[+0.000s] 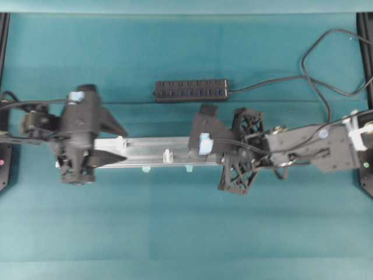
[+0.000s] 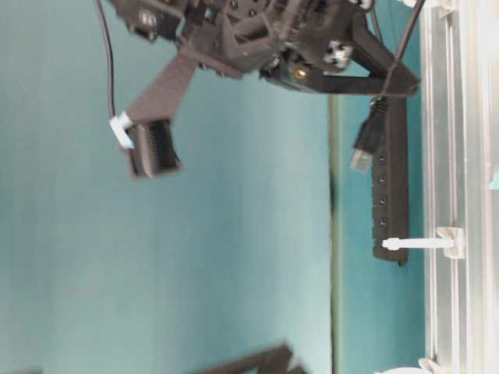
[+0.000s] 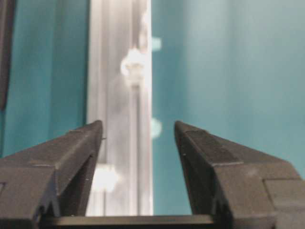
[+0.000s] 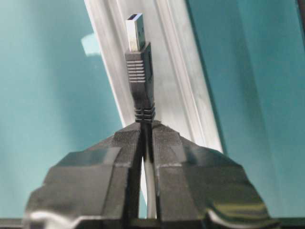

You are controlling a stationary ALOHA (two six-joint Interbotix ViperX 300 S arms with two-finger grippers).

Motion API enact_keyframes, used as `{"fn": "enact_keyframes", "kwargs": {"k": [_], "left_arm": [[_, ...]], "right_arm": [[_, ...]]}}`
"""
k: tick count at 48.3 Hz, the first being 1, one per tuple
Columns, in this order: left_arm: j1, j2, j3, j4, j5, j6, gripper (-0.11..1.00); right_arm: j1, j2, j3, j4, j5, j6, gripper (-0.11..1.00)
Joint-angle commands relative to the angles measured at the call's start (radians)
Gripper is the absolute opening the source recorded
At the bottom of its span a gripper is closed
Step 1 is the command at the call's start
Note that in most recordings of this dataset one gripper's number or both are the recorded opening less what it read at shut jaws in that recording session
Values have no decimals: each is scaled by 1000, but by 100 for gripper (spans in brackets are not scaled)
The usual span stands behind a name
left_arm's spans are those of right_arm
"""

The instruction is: Pass the USB cable through three rings with both arms.

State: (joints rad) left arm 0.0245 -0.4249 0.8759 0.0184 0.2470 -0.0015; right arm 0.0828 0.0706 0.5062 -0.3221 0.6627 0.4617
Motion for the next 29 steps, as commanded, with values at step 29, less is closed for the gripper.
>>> {"fn": "enact_keyframes", "kwargs": {"k": [29], "left_arm": [[2,21,-12,2,-8,-3,63]], "right_arm": [[-25,166,-167,3,-37,-219,-9]]}}
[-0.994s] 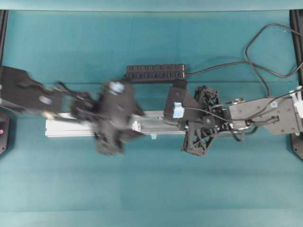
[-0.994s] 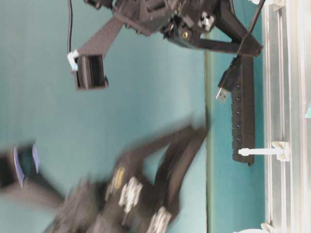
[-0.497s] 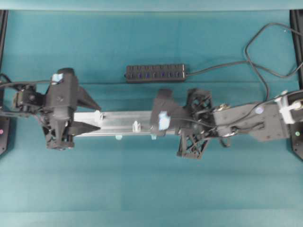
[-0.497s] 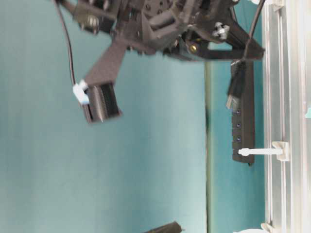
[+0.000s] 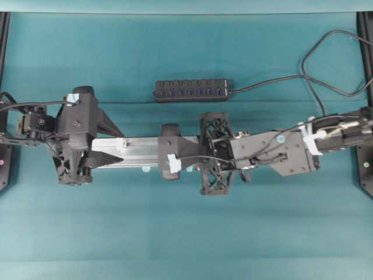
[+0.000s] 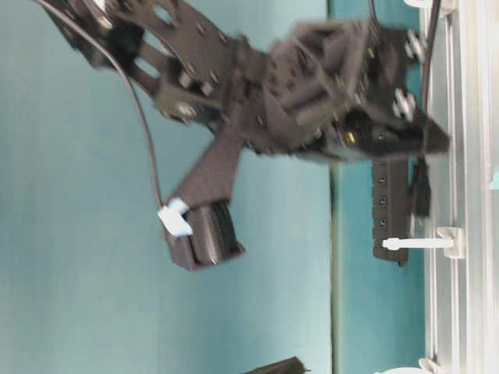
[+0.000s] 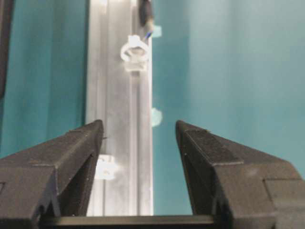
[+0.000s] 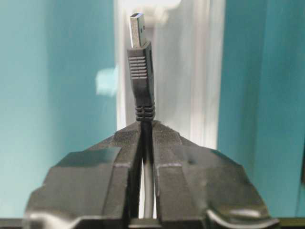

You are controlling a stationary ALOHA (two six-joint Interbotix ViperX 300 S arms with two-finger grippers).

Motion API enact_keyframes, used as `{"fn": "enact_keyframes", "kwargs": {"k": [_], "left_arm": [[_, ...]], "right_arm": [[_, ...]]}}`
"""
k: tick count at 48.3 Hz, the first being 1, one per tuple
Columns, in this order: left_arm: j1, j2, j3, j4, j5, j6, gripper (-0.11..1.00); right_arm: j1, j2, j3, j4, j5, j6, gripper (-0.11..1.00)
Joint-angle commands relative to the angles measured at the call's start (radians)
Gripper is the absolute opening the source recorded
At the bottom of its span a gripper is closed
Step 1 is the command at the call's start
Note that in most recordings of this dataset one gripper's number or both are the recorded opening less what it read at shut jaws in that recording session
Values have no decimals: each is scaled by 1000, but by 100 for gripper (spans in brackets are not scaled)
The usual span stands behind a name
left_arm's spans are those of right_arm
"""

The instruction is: Pass the USB cable through three rings with both arms.

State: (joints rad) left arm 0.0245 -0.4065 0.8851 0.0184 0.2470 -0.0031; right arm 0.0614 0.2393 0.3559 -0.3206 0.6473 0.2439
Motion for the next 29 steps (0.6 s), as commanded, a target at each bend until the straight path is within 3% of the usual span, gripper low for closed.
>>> {"fn": "enact_keyframes", "kwargs": {"k": [1,29], "left_arm": [[3,6,-21,2,-8,-2,63],[25,51,-31,2,-69,-2,63]], "right_arm": [[-5,-3,-15,3,-25,-2,-9],[-23,23,-49,5,-64,-5,-9]]}}
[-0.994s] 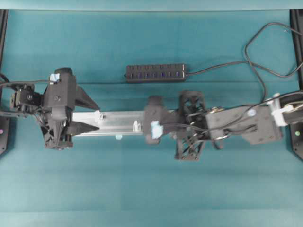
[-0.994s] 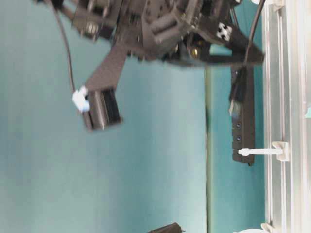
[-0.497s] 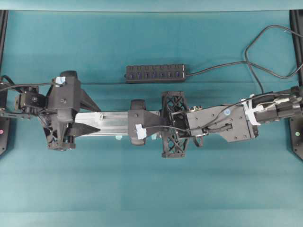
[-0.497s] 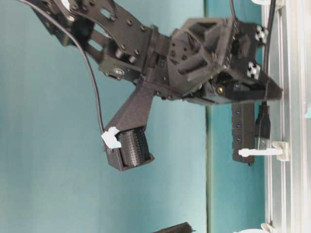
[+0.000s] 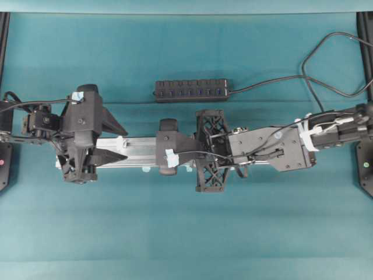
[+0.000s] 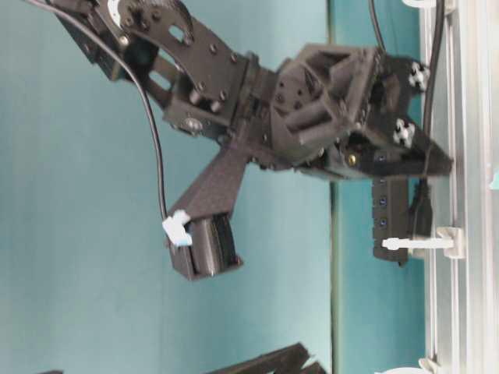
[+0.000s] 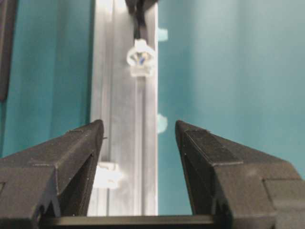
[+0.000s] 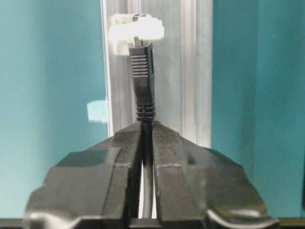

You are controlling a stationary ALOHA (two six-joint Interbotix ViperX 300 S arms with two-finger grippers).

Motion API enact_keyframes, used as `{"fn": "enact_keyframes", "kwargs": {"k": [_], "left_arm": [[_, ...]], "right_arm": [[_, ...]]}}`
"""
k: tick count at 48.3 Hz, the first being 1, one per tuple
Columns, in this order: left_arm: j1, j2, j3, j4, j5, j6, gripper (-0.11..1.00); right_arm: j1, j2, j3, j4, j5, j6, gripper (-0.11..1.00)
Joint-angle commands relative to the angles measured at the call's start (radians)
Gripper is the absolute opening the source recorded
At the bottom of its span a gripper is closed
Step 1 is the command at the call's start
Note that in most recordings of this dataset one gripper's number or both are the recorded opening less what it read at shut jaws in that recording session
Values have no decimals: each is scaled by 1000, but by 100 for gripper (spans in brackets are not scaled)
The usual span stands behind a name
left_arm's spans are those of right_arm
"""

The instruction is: Pass the USB cable through three rings with both arms.

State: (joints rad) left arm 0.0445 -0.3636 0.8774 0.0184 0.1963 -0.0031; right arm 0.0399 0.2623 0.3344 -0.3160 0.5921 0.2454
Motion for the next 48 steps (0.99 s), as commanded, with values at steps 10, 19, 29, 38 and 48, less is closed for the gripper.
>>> {"fn": "enact_keyframes", "kwargs": {"k": [10,19,29,38,48], "left_arm": [[9,49,-52,2,-61,-2,63],[12,115,-55,2,-74,-3,63],[11,204,-69,2,-130,-21,63],[12,247,-51,2,-281,-26,63],[14,247,31,2,-324,-46,62]], "right_arm": [[-3,18,-58,0,-18,-6,-9],[-3,18,-58,5,-37,3,-9],[-2,17,-54,14,-46,5,-9],[-3,15,-52,15,-52,14,-9],[-3,8,-31,14,-75,26,-9]]}}
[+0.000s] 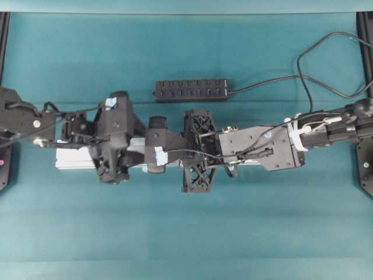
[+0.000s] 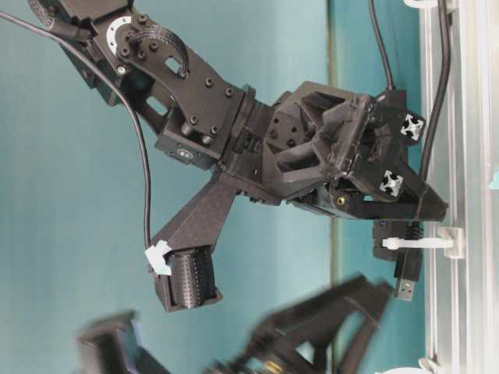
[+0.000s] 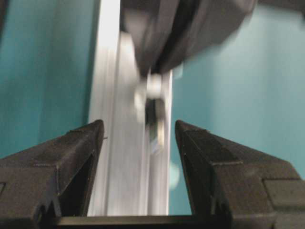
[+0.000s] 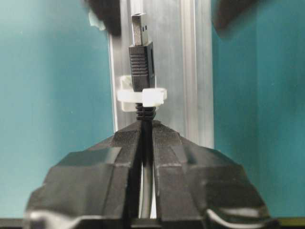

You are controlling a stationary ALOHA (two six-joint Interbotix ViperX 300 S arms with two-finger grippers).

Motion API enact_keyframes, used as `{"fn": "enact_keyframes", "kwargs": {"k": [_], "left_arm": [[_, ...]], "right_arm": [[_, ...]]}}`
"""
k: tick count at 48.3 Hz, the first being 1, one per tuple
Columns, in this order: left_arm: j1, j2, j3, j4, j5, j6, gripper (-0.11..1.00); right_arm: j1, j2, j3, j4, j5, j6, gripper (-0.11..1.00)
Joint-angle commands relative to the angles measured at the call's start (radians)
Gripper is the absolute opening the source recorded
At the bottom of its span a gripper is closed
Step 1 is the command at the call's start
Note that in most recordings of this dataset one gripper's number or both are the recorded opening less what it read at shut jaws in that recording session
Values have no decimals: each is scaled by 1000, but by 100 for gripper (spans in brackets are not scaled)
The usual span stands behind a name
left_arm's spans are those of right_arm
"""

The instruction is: Pass the USB cable through three rings with both arms.

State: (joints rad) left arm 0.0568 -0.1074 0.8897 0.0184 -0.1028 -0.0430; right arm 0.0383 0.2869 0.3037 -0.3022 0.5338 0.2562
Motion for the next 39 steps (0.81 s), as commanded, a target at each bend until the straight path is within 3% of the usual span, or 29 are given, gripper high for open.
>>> {"fn": "enact_keyframes", "kwargs": {"k": [1,16,39], "left_arm": [[2,-14,25,3,-32,-8,62],[2,2,57,2,-193,-23,61],[-2,120,6,3,-284,-78,61]], "right_arm": [[-2,-18,3,0,-23,15,-9],[-2,-21,12,0,-58,17,-9],[-2,-21,12,0,-57,18,-9]]}}
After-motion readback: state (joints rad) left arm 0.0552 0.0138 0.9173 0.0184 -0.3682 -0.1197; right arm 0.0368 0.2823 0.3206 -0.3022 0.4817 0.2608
